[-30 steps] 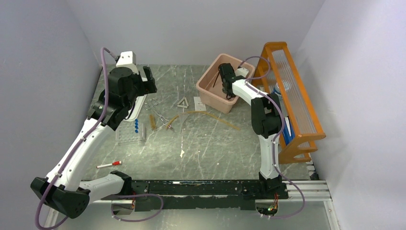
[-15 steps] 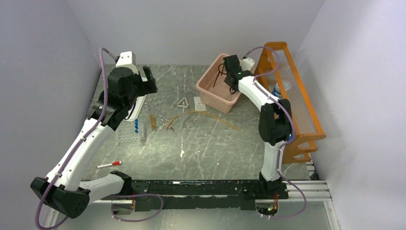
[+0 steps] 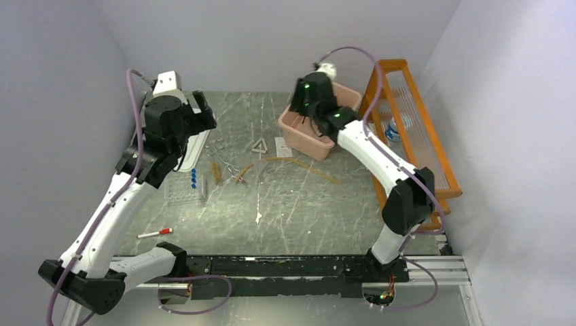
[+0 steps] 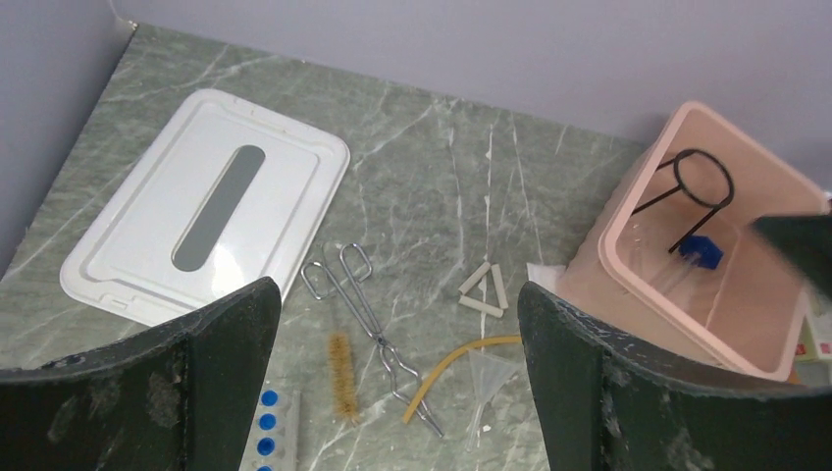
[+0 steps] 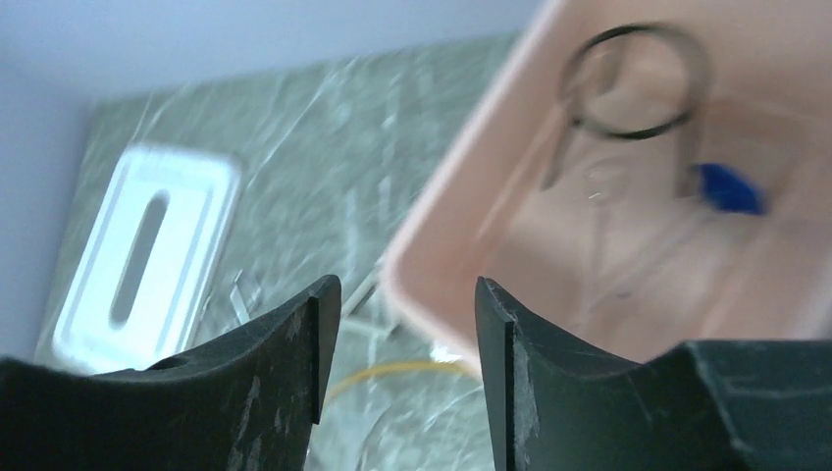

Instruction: Organize the chemistry lab equipment

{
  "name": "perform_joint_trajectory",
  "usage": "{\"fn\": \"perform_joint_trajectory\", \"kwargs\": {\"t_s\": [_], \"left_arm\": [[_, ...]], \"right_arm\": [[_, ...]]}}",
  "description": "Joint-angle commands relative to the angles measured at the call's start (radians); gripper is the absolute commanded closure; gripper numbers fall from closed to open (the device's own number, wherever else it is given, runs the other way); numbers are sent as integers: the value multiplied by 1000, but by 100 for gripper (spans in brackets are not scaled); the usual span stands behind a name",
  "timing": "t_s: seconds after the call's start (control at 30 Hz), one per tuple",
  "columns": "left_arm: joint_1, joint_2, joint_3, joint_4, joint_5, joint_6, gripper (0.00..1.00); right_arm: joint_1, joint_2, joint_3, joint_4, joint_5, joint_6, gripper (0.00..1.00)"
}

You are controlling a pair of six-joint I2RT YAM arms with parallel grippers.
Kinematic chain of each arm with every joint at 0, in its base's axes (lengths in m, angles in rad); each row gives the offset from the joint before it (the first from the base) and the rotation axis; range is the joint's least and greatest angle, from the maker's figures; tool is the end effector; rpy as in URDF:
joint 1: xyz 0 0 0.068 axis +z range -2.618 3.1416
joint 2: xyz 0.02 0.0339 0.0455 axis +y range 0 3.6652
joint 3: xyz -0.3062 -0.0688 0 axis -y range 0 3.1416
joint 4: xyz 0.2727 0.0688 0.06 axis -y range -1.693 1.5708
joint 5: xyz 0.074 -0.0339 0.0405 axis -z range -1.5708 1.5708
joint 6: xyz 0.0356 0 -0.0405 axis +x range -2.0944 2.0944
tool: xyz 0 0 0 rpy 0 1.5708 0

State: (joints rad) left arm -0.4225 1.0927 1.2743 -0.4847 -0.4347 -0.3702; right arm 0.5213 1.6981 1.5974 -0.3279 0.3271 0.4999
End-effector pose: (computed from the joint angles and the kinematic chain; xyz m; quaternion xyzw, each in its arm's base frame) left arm 0.2232 -0.0839 0.4619 -0.1071 0.7899 -0.0630 0.6006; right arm 0.3822 0.2063 0.4047 0.0791 0.8310 0.1411 0.5323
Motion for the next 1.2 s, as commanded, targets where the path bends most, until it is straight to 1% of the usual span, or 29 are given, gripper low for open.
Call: {"fn": "perform_joint_trajectory", "kwargs": {"t_s": [0.0, 0.1, 0.23, 0.33, 0.43, 0.47, 0.67, 0.83, 0.93, 1.17], "left_arm": [[-1, -66, 37, 9, -65, -16, 6], [-1, -91, 20, 10, -76, -23, 7], [-1, -100, 21, -14, -71, -33, 7], [-1, -103, 24, -30, -64, -38, 7], [-1, -106, 26, -40, -52, -42, 7], [-1, -106, 28, -45, -49, -43, 7], [-1, -100, 28, -64, -28, -54, 8], [-1, -82, 40, -73, -5, -50, 9], [-1, -69, 54, -86, -12, -52, 10], [-1, -73, 38, -95, 4, -69, 10]], "right_arm": [[149, 80, 23, 42, -170, -102, 44], [228, 170, 83, 25, -206, -86, 44], [297, 339, 202, -10, -285, -61, 45], [331, 456, 302, -27, -353, -37, 52], [358, 545, 372, -12, -379, -21, 61], [363, 570, 387, 0, -382, -7, 62], [379, 707, 478, 51, -425, 25, 62], [380, 811, 572, 59, -473, 39, 65], [380, 865, 622, 52, -467, 60, 65], [381, 921, 636, 68, -425, 52, 62]]}}
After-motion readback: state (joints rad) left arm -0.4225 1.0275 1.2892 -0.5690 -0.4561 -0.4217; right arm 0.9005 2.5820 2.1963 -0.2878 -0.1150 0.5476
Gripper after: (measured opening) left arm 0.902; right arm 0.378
